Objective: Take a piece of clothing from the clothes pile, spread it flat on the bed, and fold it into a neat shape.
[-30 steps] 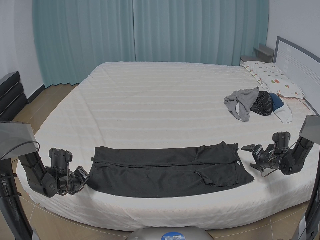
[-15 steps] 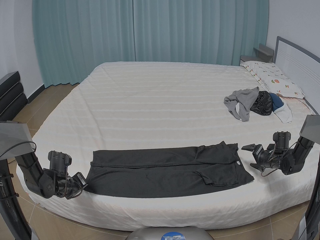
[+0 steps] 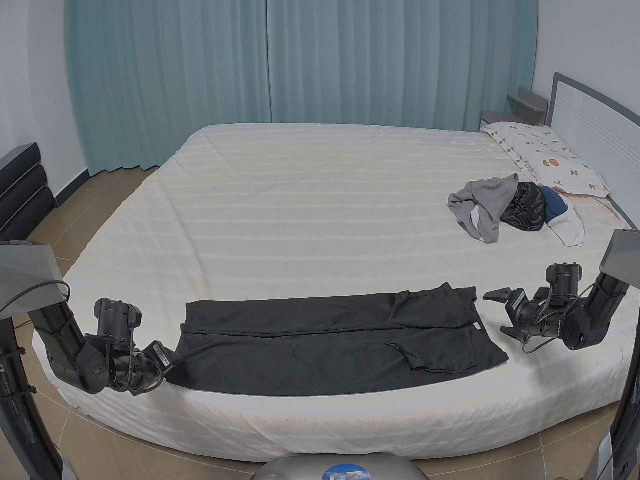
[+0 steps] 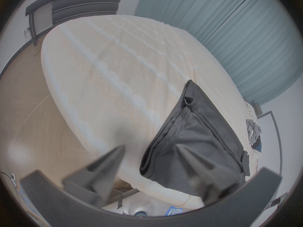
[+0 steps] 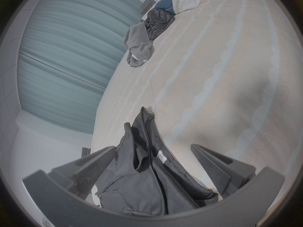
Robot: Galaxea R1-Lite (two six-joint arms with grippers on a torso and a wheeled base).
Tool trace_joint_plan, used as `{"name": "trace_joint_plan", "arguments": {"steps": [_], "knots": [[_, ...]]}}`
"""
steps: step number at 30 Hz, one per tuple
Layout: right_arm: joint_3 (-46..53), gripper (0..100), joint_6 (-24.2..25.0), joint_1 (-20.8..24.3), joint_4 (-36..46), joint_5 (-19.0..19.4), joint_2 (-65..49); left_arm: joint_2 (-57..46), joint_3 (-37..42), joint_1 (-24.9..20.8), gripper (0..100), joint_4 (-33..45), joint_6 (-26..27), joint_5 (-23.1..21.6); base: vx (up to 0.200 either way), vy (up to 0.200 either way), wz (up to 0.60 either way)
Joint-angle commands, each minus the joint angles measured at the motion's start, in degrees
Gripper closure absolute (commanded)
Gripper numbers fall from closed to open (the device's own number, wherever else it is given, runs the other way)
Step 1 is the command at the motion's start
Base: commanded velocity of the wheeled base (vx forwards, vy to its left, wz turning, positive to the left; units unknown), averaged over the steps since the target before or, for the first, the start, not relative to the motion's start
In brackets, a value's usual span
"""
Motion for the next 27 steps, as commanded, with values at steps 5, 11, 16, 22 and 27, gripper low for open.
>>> {"name": "trace_joint_plan", "arguments": {"steps": [5, 11, 16, 22, 27], "knots": [[-0.01, 0, 0.01, 0.00, 0.00, 0.01, 0.04, -3.00, -7.79, 2.54, 0, 1.10, -0.66, -0.81, 0.000, 0.000, 0.00], [-0.01, 0, 0.01, 0.18, 0.00, 0.01, 0.13, 1.04, -18.61, 2.10, 0, 5.23, -1.10, -1.16, 0.000, 0.000, 0.00], [0.34, 0, 0.01, 0.53, 0.00, 0.01, 0.13, 7.46, -25.81, 1.31, 0, 5.49, -1.01, -3.36, 0.000, 0.000, 0.00], [0.34, 0, 0.01, 0.62, 0.00, 0.01, 0.31, 12.82, -31.44, 0.35, 0, 5.40, -0.57, -4.15, 0.000, 0.000, 0.00], [0.43, 0, -0.08, 0.62, 0.00, 0.01, 0.22, 15.02, -33.55, 0.00, 0, 5.40, -0.57, -4.23, 0.000, 0.000, 0.00]]}}
